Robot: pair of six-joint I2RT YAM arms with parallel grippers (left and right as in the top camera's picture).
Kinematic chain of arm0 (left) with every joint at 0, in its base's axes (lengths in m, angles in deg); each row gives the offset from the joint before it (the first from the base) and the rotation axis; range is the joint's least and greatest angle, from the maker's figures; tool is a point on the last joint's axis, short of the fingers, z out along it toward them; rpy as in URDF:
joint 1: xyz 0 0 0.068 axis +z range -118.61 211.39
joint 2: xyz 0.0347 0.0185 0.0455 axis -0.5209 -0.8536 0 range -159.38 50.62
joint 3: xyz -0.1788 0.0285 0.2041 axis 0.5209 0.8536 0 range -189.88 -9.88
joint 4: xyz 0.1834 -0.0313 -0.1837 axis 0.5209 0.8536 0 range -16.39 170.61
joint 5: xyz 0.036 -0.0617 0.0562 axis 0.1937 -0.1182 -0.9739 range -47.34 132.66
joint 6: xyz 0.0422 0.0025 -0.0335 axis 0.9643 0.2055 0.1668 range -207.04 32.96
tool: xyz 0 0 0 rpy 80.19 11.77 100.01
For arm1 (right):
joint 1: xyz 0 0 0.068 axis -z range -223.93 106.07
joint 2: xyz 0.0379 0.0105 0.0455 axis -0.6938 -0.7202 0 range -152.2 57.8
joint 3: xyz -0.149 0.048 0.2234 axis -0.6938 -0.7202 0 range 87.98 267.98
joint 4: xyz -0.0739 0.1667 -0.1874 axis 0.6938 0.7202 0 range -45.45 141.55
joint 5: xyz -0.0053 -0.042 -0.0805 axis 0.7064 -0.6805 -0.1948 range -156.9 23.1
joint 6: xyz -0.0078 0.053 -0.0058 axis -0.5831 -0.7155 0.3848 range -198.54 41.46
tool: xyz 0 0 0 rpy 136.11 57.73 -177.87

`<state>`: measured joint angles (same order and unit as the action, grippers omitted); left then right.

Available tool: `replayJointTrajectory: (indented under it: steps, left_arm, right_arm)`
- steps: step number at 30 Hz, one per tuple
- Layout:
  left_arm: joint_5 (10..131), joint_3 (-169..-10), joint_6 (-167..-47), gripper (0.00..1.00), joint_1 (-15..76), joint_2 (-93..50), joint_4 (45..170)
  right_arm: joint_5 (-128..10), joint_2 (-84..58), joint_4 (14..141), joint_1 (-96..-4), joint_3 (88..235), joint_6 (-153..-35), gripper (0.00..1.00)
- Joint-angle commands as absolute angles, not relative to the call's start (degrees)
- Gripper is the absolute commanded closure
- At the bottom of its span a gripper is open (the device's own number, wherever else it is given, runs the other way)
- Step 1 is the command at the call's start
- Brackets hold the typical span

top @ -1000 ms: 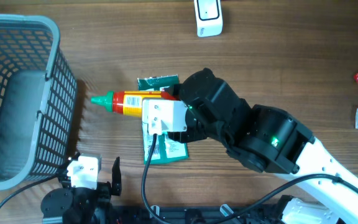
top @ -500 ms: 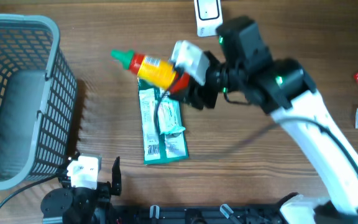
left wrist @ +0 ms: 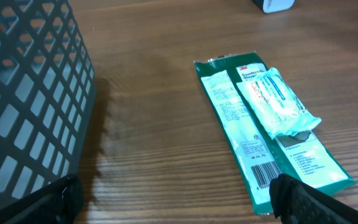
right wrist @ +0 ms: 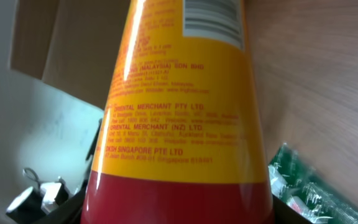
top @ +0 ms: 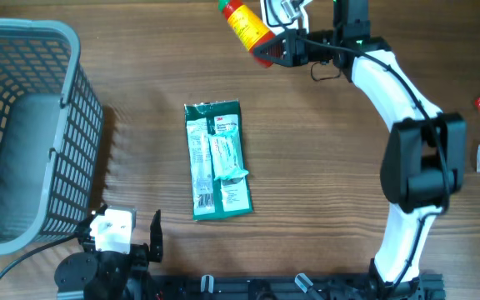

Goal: Scan the item barcode
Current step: 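Carry the sauce bottle up to the white scanner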

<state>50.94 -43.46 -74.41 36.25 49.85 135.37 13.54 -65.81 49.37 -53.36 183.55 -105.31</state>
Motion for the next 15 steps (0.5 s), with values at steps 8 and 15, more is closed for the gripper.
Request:
replayJointTrajectory:
  steps: [8, 15]
  left_arm:
    - [51.61, -43.53, -73.76, 0.0, 35.99, 50.24, 135.24]
    - [51.61, -43.53, -73.76, 0.0, 35.99, 50.24, 135.24]
  right_arm:
    - [0.19, -72.21, 40.56, -49.21, 184.62, -125.24, 0.69]
    - [2.83, -80.52, 19.75, -49.21, 184.62, -134.86, 0.65]
